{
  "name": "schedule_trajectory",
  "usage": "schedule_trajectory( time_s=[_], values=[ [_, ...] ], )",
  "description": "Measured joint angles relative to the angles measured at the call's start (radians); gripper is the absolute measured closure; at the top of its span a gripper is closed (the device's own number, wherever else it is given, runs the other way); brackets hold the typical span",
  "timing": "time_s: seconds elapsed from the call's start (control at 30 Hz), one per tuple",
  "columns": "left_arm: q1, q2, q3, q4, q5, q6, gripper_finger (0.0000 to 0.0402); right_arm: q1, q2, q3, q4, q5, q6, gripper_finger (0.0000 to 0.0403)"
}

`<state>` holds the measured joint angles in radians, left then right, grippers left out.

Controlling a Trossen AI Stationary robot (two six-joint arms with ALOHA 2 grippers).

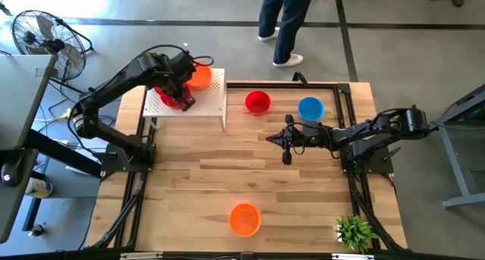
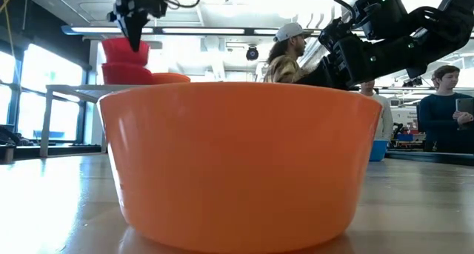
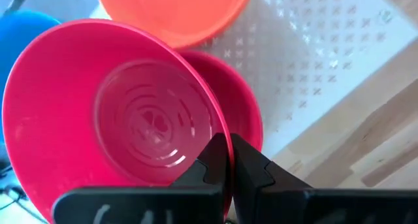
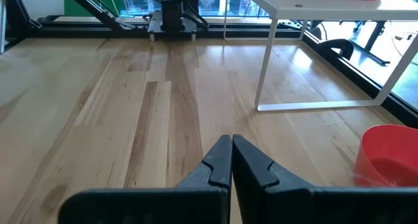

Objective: Pick & Place Mini bowls
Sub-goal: Stack the red bowl on top of the red bowl on the shelf

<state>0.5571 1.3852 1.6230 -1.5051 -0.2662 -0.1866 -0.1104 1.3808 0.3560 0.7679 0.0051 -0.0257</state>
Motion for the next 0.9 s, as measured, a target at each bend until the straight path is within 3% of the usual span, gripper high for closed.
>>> schedule_trajectory(
  time_s=[0.27, 0.63, 0.9],
  values=[
    [0.0, -0.009, -0.105, 0.061, 0.007, 0.005, 0.0402, 0.0, 0.0, 0.0, 0.0, -0.001, 0.0, 0.0403],
    [0.0, -0.009, -0.145, 0.088, 0.024, 0.025, 0.0401, 0.0, 0.0, 0.0, 0.0, -0.002, -0.001, 0.0403],
    [0.0, -0.008, -0.16, 0.088, 0.033, 0.025, 0.0369, 0.0, 0.0, 0.0, 0.0, -0.002, -0.001, 0.0403]
  ],
)
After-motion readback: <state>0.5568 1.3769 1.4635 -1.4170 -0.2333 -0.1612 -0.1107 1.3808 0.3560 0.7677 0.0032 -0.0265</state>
